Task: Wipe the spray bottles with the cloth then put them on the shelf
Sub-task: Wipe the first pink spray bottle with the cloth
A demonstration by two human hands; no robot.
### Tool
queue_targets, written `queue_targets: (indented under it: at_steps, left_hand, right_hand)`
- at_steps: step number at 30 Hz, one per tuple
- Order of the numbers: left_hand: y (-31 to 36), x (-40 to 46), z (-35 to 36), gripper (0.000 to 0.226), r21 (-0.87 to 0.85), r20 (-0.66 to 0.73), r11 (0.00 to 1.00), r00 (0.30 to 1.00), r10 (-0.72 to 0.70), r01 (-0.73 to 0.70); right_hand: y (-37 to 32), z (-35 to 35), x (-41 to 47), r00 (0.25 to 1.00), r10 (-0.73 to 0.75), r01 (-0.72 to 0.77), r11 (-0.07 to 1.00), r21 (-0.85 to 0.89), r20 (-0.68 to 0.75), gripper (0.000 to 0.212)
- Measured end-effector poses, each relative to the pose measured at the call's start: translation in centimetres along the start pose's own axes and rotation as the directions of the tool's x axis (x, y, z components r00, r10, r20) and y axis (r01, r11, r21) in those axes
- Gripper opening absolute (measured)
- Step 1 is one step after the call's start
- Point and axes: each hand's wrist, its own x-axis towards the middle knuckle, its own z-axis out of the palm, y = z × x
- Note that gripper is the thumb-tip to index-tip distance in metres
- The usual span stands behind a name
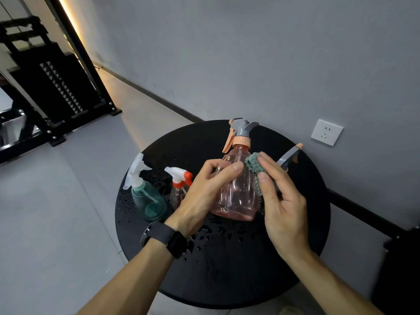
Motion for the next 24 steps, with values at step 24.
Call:
queue_targets:
  at_steps: [24]
  left_hand:
    - [0.6,1.5,0.1,0.042,-0.214,-0.092,0.977,0.996,-0.002,-0.018]
  right_hand:
    - [0.0,0.5,-1.2,0.995,-0.094,0.093,0.993,-0.068,-0.018,0.036]
